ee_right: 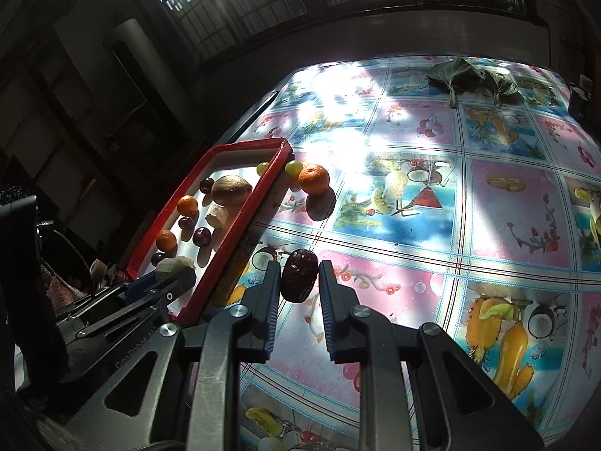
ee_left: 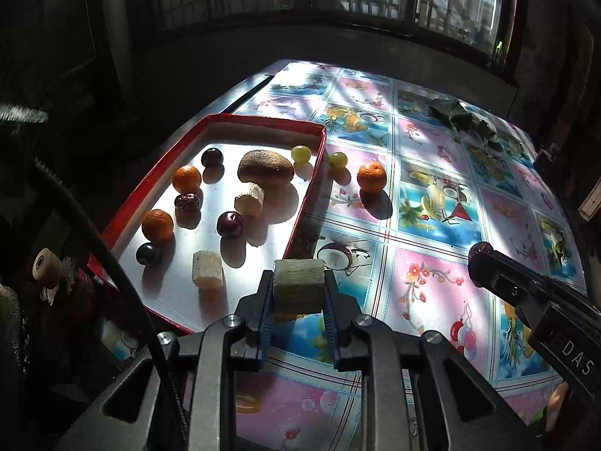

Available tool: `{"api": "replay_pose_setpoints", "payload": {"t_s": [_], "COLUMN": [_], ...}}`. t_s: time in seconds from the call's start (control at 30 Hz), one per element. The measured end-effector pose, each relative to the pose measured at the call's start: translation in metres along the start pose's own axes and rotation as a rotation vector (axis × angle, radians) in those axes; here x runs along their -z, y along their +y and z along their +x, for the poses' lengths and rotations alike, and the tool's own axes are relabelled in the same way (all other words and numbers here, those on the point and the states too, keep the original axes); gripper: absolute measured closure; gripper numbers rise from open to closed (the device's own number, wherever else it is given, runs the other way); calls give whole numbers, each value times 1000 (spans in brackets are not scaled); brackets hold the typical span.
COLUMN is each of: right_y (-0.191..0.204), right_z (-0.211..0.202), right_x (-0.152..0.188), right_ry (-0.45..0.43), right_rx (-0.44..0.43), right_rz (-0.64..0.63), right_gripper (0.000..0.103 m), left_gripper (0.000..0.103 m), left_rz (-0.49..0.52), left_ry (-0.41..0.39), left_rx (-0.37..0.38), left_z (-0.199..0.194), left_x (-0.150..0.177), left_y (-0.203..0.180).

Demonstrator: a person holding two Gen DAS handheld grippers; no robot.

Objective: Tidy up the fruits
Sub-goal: 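Carry the red date and cream cube over the tray with both tools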

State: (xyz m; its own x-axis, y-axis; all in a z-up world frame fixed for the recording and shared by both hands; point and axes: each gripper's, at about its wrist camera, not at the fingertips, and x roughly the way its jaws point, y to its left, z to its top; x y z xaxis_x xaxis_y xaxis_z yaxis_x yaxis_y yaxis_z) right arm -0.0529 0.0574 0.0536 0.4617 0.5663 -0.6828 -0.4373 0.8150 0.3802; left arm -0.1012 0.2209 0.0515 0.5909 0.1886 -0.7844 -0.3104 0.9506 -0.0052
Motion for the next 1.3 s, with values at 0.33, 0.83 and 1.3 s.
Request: {"api": "replay_pose_setpoints", "payload": {"t_s": [0.33,0.83,1.3], "right_y": [19,58,99], "right_z": [5,33,77], "right_x": [-1,-16,-15], "right_ry": [9,39,118], "right_rx": [-15,-77,-147], "right_rz": [-30,-85,-140], "right_gripper": [81,81,81], "left_gripper": [80,80,80], "left_rz": [-27,-164,-269], "left_ry": [-11,-1,30], "left_rx": [-16,-64,-29], "left_z": [-4,-2,16], "left_x": [2,-6,3], "left_y": [20,92,142]}}
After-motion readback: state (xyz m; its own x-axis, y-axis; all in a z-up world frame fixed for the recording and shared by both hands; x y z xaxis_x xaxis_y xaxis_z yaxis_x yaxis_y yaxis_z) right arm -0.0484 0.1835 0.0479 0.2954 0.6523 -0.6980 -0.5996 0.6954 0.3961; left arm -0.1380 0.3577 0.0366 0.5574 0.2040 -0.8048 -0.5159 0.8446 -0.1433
